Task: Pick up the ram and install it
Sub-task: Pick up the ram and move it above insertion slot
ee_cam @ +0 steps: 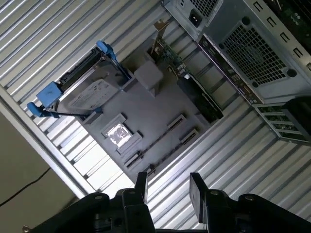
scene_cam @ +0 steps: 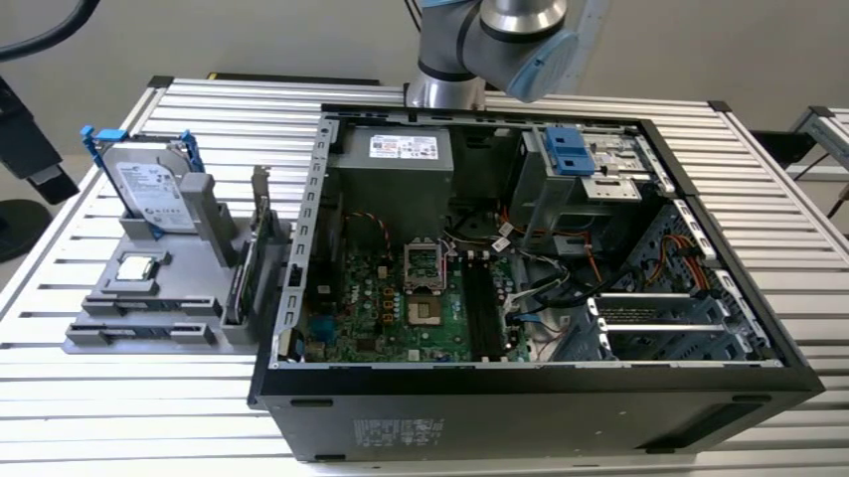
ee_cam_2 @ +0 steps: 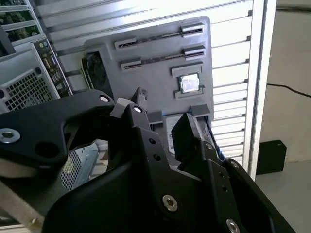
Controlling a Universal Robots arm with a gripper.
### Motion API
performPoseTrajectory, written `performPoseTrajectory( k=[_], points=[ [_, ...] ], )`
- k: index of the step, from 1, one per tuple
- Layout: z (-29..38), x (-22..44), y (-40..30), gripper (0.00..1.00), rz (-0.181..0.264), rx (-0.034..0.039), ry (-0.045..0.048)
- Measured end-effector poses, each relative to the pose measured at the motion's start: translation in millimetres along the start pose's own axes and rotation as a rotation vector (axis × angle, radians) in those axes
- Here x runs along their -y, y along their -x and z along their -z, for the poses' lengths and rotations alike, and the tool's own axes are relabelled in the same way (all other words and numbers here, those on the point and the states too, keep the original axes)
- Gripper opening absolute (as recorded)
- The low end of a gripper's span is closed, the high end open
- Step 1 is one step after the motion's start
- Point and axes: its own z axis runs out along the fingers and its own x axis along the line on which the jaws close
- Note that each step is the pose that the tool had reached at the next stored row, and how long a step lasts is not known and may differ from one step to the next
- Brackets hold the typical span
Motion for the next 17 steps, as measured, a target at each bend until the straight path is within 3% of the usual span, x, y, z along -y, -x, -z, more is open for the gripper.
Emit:
performPoseTrajectory(
  k=[17],
  points=[
    [0.0,0.1,-0.1,1.00,-0.124,0.0059,-0.0013]
  ],
)
